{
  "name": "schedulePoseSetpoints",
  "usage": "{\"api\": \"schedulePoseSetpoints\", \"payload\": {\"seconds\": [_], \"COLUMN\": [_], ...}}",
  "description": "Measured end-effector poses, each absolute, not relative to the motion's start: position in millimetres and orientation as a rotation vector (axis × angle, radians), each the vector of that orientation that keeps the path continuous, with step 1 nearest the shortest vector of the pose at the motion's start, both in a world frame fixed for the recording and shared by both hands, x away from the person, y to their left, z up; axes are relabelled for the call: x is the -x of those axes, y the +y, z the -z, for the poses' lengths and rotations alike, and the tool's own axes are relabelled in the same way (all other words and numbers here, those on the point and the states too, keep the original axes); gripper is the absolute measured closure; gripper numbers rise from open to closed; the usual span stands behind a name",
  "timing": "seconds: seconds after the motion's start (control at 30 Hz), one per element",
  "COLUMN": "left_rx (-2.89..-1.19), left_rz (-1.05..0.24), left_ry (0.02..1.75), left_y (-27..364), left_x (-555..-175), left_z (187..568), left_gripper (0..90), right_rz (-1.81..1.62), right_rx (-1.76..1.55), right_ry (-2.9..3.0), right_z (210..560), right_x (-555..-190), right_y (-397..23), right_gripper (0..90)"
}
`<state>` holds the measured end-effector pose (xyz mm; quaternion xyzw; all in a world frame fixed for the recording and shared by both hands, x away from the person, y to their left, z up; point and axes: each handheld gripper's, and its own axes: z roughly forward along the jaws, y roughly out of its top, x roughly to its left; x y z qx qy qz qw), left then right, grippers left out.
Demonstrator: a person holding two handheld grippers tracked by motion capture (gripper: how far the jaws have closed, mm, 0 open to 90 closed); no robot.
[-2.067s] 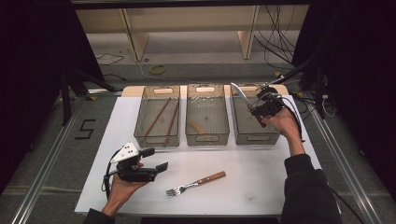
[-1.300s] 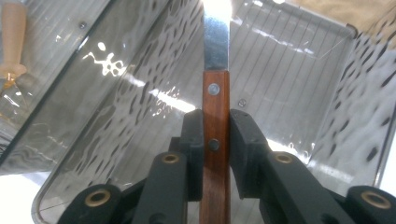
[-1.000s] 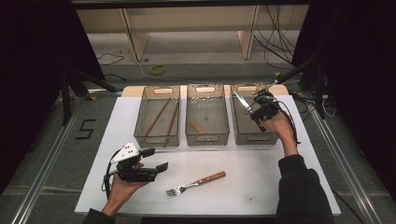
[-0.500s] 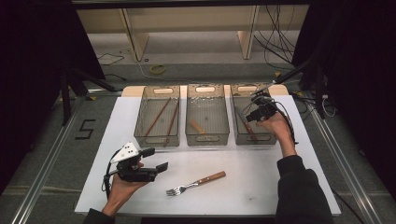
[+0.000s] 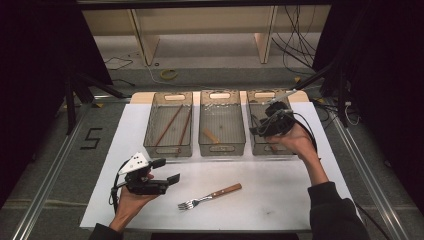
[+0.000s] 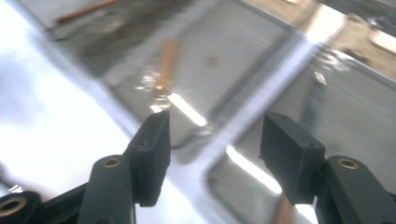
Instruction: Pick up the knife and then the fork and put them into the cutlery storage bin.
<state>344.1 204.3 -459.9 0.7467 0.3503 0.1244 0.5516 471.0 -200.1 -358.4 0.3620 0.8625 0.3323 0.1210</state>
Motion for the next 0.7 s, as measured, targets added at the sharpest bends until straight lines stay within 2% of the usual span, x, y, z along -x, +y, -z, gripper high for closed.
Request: {"api": "schedulePoseSetpoints", "payload": {"seconds": [0.37, 0.7], "left_rx": [-1.768, -1.762], "left_rz": [-0.295, -0.295], "left_ry": [0.83, 0.828], "left_y": [204.3, 204.1], "left_x": [-344.0, -343.6], "left_z": [459.8, 459.5], "left_gripper": [16.0, 16.0], "right_rz": [-1.003, -0.991], "right_rx": [-0.807, -0.712], "right_ry": [2.711, 2.801], "right_z": [378.6, 393.8], "right_x": [-427.6, -409.1], "right_y": [-165.5, -146.9], "right_gripper": [40.2, 40.1]}}
